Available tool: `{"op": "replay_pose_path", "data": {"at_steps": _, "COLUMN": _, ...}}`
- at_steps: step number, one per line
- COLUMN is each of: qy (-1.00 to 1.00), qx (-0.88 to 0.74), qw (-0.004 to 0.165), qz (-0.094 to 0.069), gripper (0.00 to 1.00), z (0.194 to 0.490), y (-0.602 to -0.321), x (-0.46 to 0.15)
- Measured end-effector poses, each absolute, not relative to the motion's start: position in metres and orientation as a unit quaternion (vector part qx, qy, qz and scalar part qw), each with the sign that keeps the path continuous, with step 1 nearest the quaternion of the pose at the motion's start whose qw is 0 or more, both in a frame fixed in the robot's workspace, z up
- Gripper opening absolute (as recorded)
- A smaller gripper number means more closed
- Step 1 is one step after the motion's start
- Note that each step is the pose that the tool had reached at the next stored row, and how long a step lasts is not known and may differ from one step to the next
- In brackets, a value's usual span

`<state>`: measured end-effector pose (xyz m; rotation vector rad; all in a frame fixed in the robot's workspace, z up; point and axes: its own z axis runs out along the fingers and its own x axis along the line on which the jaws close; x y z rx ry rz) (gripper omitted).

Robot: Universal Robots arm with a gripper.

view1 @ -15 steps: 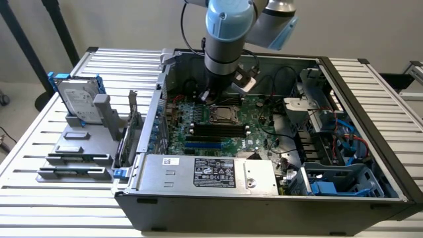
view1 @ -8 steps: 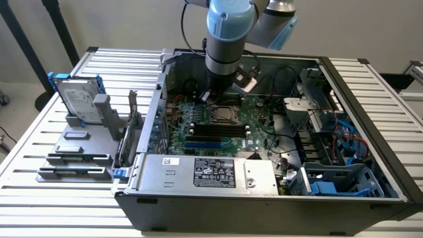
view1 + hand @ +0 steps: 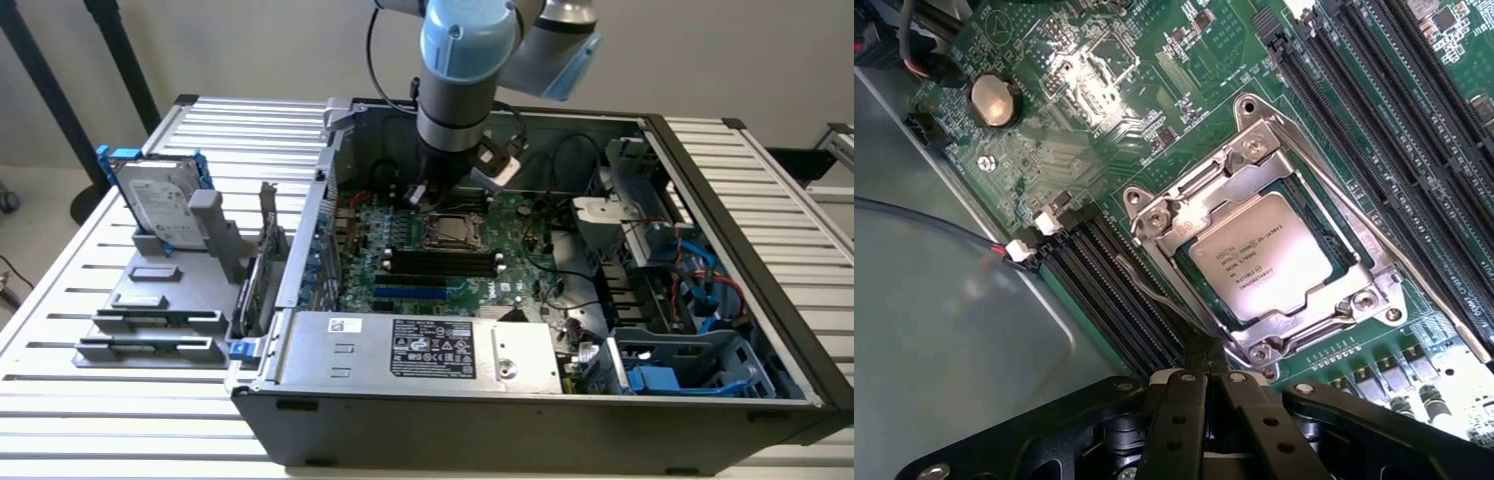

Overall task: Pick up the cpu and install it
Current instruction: 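Install the first cpu locking lever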

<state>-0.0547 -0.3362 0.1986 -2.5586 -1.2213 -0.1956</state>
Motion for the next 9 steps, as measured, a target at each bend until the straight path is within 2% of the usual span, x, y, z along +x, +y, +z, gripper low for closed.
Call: {"op": "replay_pose_path", "data": {"at_steps": 9, "qy": -0.425, "qx": -0.891, "qw": 0.147, "qz": -0.067, "gripper": 0.11, "z": 0.1982, "y": -0.3326, "x": -0.0544}}
